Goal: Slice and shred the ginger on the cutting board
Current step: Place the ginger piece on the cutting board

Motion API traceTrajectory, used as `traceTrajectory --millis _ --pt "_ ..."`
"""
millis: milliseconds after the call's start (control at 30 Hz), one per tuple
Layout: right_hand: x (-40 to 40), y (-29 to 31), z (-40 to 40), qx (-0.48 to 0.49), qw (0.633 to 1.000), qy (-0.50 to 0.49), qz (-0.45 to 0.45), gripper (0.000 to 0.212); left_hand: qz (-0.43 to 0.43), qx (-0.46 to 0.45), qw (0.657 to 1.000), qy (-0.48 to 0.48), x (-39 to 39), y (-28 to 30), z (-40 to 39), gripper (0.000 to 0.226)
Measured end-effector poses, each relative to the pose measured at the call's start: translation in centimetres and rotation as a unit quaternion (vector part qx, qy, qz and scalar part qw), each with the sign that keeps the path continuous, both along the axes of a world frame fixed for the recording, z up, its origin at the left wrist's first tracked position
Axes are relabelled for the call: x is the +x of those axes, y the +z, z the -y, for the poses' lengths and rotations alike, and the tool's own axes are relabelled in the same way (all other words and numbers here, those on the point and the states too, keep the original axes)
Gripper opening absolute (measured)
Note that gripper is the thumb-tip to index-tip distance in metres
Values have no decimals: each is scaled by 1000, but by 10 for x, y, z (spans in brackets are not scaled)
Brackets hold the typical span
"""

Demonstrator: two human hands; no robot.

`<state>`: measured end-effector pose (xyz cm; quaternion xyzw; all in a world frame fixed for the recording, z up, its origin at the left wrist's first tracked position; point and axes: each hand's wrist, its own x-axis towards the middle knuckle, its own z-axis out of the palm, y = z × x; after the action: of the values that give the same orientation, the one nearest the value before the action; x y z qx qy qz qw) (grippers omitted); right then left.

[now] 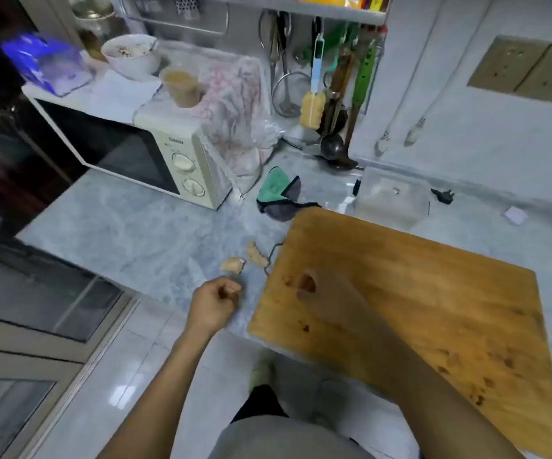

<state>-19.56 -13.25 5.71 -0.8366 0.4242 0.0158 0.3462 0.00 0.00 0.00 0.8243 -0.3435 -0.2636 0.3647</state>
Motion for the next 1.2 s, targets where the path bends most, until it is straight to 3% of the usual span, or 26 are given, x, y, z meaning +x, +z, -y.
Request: traceTrajectory --millis 100,267,333,500,633,733,833,967,1033,1133,1200 --pt "20 -10 4 27 999 -8 18 12 75 15 997 -12 23 -10 13 22" --pt "47 -25 15 35 999 -35 -9 15 147 73 980 -111 48 -32 38 47" --pt "59 -30 17 25 999 -43 -20 13 153 65 976 -143 56 -40 46 44" --pt "102 -48 30 -20 995 -1 -93 14 43 -58 997 -11 61 -39 42 36" --pt "135 -60 32 -98 983 54 -148 40 -1 -55 998 21 59 -31 25 29" --pt "157 -65 26 -149 972 74 -168 33 0 -39 999 31 57 -23 15 24" --pt "169 -69 27 -161 980 51 -108 23 -2 -15 999 33 60 -18 10 18" --pt "156 -53 28 -106 992 41 -49 12 -111 -49 991 57 66 -17 4 25" --pt "135 -48 30 -74 997 -26 4 3 -130 -35 990 50 68 -19 12 25" --pt "91 -42 28 -44 989 -132 45 16 -76 -30 996 -32 62 -21 33 24" --pt "54 -38 26 -28 981 -189 43 32 -97 -26 991 -86 48 -18 51 31"
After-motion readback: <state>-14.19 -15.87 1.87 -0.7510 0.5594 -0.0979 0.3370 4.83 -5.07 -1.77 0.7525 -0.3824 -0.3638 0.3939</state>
